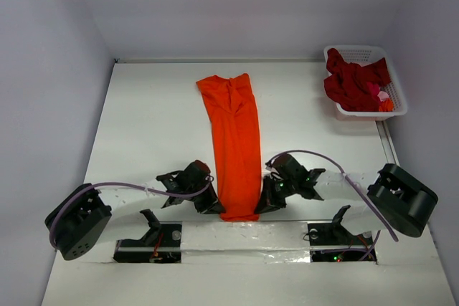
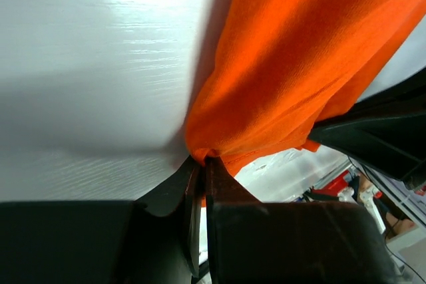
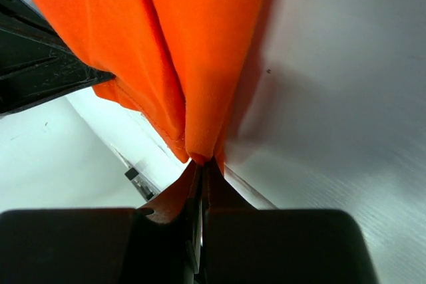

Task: Fold and stack the t-shirts
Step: Grab the bottom of the folded rectangular tshirt with both arms

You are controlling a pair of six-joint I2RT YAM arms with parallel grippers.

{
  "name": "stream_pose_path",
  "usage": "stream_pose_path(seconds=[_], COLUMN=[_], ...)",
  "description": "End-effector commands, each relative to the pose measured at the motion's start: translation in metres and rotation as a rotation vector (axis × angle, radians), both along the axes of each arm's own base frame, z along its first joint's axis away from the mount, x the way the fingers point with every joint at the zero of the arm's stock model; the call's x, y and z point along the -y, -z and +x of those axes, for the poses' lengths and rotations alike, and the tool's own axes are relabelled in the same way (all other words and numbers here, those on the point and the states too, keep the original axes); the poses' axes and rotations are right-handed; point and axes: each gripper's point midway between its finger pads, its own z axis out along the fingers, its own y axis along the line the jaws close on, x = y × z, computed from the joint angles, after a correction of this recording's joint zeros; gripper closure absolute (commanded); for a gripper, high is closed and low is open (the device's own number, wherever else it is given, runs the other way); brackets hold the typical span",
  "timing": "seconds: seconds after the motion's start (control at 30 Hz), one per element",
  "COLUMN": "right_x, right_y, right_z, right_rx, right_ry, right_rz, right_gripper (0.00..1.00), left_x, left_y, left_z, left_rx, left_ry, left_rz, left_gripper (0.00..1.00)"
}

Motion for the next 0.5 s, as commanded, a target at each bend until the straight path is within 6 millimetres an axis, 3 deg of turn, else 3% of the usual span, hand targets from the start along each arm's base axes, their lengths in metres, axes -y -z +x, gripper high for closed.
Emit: stream_pose_path(seconds=[0.0, 0.3, 0.47], right_x=[-0.01, -0.014, -0.014], right_y=[-0.017, -0.037, -0.039], right_z=[0.007, 0.023, 0.026], right_rx=[0.041, 0.106, 0.118], right_ry=[-0.021, -0.009, -0.011], right_rz=[0.022, -0.015, -0.033], right_gripper=[1.0, 1.0, 1.0], left_x=[0.0, 0.014, 0.009], left_y=[-0.009, -0.037, -0.045], left_z=[0.007, 0.03, 0.045], left_rx=[0.026, 0.095, 0.113], left_ry=[0.008, 0.022, 0.006], left_rz=[0.036, 0.048, 0.068], left_gripper=[1.0, 1.0, 1.0])
